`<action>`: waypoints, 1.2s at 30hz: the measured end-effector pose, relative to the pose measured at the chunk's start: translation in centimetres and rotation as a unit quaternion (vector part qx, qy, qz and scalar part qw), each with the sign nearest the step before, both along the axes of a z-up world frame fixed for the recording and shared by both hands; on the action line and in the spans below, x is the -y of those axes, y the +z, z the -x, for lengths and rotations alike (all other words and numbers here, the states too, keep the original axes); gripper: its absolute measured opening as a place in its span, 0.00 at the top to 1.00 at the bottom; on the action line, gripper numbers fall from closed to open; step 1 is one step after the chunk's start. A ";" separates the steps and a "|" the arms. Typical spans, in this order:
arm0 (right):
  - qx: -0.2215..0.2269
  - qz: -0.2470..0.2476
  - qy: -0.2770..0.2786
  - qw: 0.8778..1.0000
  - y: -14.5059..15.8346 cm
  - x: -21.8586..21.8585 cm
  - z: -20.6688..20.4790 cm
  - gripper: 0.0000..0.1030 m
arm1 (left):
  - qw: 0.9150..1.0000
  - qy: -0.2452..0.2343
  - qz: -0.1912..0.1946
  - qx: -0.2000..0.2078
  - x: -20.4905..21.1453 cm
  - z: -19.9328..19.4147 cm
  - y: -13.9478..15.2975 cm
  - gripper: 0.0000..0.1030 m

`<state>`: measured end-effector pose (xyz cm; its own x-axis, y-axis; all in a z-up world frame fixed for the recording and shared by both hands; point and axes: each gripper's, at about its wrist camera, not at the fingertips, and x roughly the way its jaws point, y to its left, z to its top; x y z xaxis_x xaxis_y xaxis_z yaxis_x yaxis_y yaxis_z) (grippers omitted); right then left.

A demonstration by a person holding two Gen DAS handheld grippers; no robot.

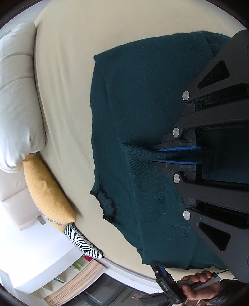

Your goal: Fold small clothes

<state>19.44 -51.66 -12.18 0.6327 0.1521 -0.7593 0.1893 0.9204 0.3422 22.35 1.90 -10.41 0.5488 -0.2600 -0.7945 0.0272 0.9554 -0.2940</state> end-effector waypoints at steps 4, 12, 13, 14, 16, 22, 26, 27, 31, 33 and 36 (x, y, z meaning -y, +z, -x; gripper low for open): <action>-0.006 0.005 0.003 1.000 -0.6 -0.2 0.4 0.94 | 1.000 -0.023 -0.019 0.006 1.4 -0.6 0.5 0.86; 0.005 0.025 0.003 1.000 0.9 -1.0 1.1 0.94 | 0.995 -0.049 -0.079 0.043 1.6 -1.1 0.3 0.90; -0.011 0.022 -0.001 1.000 -0.2 -0.9 0.7 0.94 | 0.995 -0.048 -0.076 0.031 1.3 -1.4 -0.8 0.89; -0.017 0.013 -0.003 1.000 -1.0 -0.6 0.5 0.94 | 0.996 -0.049 -0.070 0.036 1.0 -1.3 -1.0 0.89; -0.010 -0.009 -0.013 1.000 -1.5 -0.1 0.5 0.94 | 0.995 -0.050 -0.073 0.042 1.1 -1.1 -0.4 0.84; 0.011 0.015 -0.005 1.000 0.5 -1.2 1.0 0.94 | 0.996 -0.002 -0.062 0.071 -0.3 1.2 2.9 0.57; -0.013 0.015 -0.002 1.000 -0.2 -1.2 0.5 0.93 | 0.991 -0.045 -0.092 0.085 2.2 4.0 3.4 0.55; -0.018 0.014 -0.002 1.000 -0.7 -1.1 0.4 0.93 | 0.990 -0.063 -0.100 0.077 3.1 4.3 2.8 0.55; -0.009 0.001 -0.013 1.000 -0.7 -0.6 0.9 0.93 | 0.988 -0.081 -0.122 0.045 4.1 4.1 -0.4 0.56; -0.008 0.012 -0.020 1.000 -0.3 -0.6 1.3 0.93 | 0.987 -0.084 -0.126 0.050 4.0 4.1 -0.5 0.56; -0.011 0.010 -0.032 0.999 -0.5 0.1 2.0 0.94 | 0.986 -0.091 -0.130 0.050 4.0 4.2 -0.5 0.54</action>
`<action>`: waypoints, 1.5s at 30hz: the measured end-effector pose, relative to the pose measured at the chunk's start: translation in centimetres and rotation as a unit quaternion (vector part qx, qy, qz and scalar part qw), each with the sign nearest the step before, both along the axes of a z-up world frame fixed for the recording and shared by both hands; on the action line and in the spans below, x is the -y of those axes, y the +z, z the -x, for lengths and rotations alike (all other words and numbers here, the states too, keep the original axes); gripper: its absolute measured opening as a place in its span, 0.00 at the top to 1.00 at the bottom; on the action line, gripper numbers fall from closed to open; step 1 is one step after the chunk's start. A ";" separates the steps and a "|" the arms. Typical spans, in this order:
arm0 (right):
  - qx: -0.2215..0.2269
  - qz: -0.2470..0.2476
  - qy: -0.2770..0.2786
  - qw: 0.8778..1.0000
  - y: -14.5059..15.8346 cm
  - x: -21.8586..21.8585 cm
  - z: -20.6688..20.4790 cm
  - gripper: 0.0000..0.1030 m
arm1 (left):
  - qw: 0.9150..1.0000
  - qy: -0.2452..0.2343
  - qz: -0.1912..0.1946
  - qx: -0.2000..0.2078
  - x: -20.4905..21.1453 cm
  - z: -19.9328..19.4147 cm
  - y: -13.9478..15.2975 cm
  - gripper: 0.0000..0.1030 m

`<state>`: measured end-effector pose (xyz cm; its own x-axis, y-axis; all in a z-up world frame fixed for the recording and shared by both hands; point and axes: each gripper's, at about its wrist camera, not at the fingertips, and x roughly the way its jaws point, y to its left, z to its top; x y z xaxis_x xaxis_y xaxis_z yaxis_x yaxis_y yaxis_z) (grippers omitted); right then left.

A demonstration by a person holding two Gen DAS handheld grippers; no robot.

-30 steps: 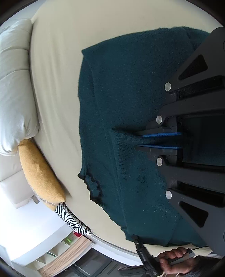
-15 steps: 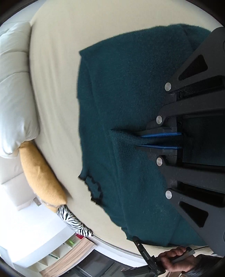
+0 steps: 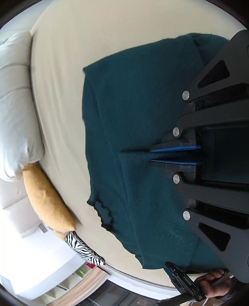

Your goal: Fold small clothes

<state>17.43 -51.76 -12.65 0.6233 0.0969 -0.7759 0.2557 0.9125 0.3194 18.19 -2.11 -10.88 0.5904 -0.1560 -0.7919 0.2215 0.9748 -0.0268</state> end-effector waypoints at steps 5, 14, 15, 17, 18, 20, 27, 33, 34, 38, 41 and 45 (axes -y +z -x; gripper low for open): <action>0.002 -0.018 -0.011 1.000 -0.7 0.5 0.4 0.95 | 1.000 -0.008 -0.004 0.001 -0.1 0.0 -0.3 0.52; 0.008 -0.085 -0.026 0.996 -1.3 2.0 1.6 0.91 | 1.000 -0.004 0.009 -0.018 -1.4 0.5 0.3 0.48; 0.005 -0.076 -0.037 0.996 -0.6 1.9 2.3 0.91 | 1.000 0.004 0.014 -0.020 -1.8 1.1 0.6 0.48; 0.002 -0.053 -0.047 0.997 0.9 1.7 3.8 0.86 | 0.999 0.020 0.033 -0.015 -3.3 2.9 1.8 0.48; 0.007 -0.050 -0.045 0.998 1.7 1.6 4.9 0.86 | 0.998 0.034 0.051 -0.008 -4.5 4.3 2.5 0.48; 0.032 -0.067 -0.039 0.996 3.3 1.6 7.7 0.83 | 0.996 0.046 0.076 -0.006 -6.3 6.5 3.3 0.46; 0.093 -0.076 -0.045 0.992 6.4 0.4 20.5 0.35 | 0.991 0.031 0.124 -0.040 -8.3 17.1 3.0 0.32; 0.055 -0.091 -0.055 0.993 4.8 1.1 28.1 0.35 | 0.986 0.014 0.145 -0.084 -8.1 22.3 1.7 0.31; 0.052 -0.093 -0.058 0.993 4.5 1.4 29.3 0.35 | 0.984 0.011 0.150 -0.090 -8.1 23.0 1.6 0.31; 0.046 -0.105 -0.061 0.991 3.9 2.5 33.0 0.35 | 0.979 0.004 0.168 -0.114 -8.4 24.9 1.2 0.31; 0.037 -0.102 -0.055 0.993 3.5 3.1 35.0 0.35 | 0.978 0.001 0.168 -0.120 -8.5 26.3 0.9 0.31; 0.012 -0.103 -0.061 0.993 2.4 3.9 37.3 0.36 | 0.976 0.000 0.173 -0.133 -8.9 27.5 0.9 0.31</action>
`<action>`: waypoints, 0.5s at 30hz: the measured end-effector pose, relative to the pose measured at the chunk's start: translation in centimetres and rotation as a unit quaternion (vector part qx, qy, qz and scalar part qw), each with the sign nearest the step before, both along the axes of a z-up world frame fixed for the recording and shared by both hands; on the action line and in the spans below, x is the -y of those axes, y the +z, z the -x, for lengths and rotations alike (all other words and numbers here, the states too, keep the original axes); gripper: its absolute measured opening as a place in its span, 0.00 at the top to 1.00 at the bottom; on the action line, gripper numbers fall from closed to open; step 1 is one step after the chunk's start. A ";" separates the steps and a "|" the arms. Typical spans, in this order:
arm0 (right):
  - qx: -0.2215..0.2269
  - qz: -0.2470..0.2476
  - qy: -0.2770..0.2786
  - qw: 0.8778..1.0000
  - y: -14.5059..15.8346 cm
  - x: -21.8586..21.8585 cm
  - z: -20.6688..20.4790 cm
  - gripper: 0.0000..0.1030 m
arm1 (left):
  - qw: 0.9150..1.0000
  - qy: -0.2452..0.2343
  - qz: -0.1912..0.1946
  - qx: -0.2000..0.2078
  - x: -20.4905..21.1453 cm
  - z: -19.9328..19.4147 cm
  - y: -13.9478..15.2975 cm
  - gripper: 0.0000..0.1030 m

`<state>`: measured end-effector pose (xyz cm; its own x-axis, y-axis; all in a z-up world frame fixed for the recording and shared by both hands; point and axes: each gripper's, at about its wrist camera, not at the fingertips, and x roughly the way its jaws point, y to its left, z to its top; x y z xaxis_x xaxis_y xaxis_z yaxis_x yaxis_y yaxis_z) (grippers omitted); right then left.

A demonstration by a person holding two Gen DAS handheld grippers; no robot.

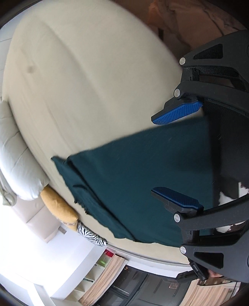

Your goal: Fold small clothes

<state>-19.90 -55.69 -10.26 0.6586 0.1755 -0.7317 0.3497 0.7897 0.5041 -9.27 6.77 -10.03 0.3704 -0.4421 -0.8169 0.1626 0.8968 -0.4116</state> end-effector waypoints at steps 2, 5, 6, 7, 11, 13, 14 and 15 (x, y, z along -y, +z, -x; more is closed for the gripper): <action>-0.014 -0.005 0.004 1.000 -0.6 0.4 0.6 0.36 | 1.000 0.001 0.003 -0.008 -0.3 0.6 -0.1 0.31; -0.030 -0.007 0.010 0.999 -1.1 0.4 1.5 0.38 | 1.000 0.003 0.012 -0.022 -0.7 1.1 -0.3 0.30; -0.031 -0.009 0.012 0.999 -1.2 0.5 1.9 0.39 | 0.999 0.003 0.017 -0.029 -0.8 1.4 -0.4 0.29; -0.033 -0.012 0.013 0.999 -1.2 0.6 2.2 0.40 | 0.999 0.002 0.019 -0.033 -0.8 1.5 -0.6 0.29; -0.037 -0.032 0.020 0.999 -1.4 0.9 2.8 0.52 | 0.999 -0.004 0.022 -0.045 -0.8 2.2 -0.8 0.29; -0.040 -0.036 0.021 0.998 -1.6 0.9 3.0 0.57 | 0.998 -0.008 0.020 -0.054 -0.8 2.4 -0.9 0.29; -0.041 -0.040 0.022 0.998 -1.6 0.9 3.2 0.60 | 0.998 -0.010 0.019 -0.061 -0.8 2.6 -1.1 0.29; -0.041 -0.043 0.021 0.998 -1.7 1.0 3.3 0.64 | 0.998 -0.010 0.019 -0.065 -0.8 2.7 -1.1 0.29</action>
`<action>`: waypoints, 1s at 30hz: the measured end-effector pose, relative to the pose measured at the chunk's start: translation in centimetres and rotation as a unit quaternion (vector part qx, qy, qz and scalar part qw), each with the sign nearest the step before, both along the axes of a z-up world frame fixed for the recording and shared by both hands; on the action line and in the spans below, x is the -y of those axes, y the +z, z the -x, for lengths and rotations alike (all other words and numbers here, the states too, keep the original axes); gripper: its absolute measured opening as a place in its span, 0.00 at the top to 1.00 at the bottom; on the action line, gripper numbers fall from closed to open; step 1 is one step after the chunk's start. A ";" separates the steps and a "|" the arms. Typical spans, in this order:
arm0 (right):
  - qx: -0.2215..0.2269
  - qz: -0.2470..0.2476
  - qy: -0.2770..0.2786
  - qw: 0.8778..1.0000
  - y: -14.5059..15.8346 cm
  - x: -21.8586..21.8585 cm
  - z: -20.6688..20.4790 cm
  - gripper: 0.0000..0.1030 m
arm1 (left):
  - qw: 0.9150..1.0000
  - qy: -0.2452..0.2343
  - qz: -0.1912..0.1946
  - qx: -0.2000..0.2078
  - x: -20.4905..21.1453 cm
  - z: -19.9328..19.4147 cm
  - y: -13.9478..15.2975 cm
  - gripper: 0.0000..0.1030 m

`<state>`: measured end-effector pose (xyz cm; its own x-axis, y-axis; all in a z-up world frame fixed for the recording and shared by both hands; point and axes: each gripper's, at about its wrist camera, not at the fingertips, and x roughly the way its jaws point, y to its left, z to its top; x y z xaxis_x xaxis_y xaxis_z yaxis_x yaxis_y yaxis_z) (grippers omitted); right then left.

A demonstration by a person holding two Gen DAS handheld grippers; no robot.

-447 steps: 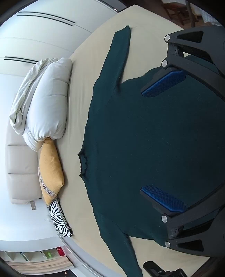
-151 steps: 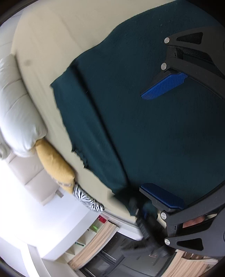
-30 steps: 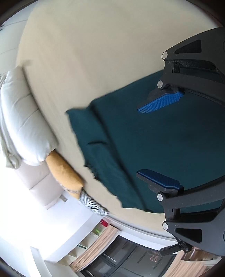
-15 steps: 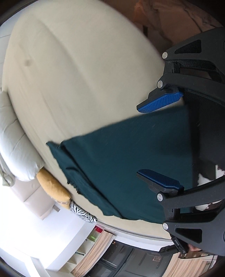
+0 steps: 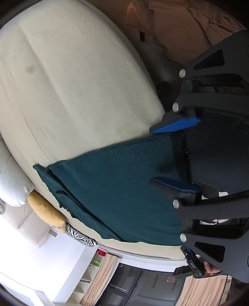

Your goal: Fold small clothes

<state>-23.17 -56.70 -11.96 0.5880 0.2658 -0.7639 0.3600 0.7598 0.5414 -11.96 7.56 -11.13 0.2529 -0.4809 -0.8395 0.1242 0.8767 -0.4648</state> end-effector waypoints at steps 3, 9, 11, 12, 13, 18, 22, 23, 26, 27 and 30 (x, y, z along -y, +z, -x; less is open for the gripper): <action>0.001 -0.011 -0.006 1.000 -0.1 0.3 0.3 0.66 | 1.000 0.001 0.008 -0.013 -0.1 0.4 -0.3 0.29; 0.006 -0.019 -0.007 1.000 0.1 0.3 0.7 0.66 | 0.998 0.011 0.036 -0.042 -0.8 0.8 -1.0 0.29; 0.010 -0.024 -0.007 1.000 0.1 0.3 0.8 0.66 | 0.997 0.018 0.052 -0.053 -0.9 0.9 -1.5 0.29; 0.011 -0.026 -0.007 1.000 0.0 0.3 0.9 0.66 | 0.997 0.019 0.059 -0.056 -0.9 0.9 -1.6 0.30; 0.010 -0.027 -0.007 1.000 0.0 0.3 0.9 0.66 | 0.996 0.020 0.067 -0.059 -1.0 0.9 -1.8 0.31; 0.011 -0.025 0.003 1.000 0.1 0.1 0.7 0.80 | 0.990 0.038 0.112 -0.080 -1.4 1.0 -2.9 0.53; 0.009 -0.025 -0.001 1.000 0.0 0.4 0.9 0.89 | 0.983 0.057 0.144 -0.103 -2.0 1.1 -3.9 0.87; 0.010 -0.026 -0.002 1.000 0.1 0.4 1.0 0.90 | 0.982 0.059 0.147 -0.102 -2.0 1.2 -3.7 0.91; 0.011 -0.022 -0.003 1.000 0.3 0.4 1.1 0.92 | 0.985 0.055 0.143 -0.080 -1.9 1.4 -2.4 0.92; 0.012 -0.021 -0.002 1.000 0.5 0.3 1.2 0.92 | 0.986 0.054 0.142 -0.074 -1.8 1.4 -2.0 0.92; 0.015 -0.016 -0.003 1.000 0.9 0.2 1.4 0.93 | 0.987 0.051 0.145 -0.050 -1.9 1.7 -0.6 0.93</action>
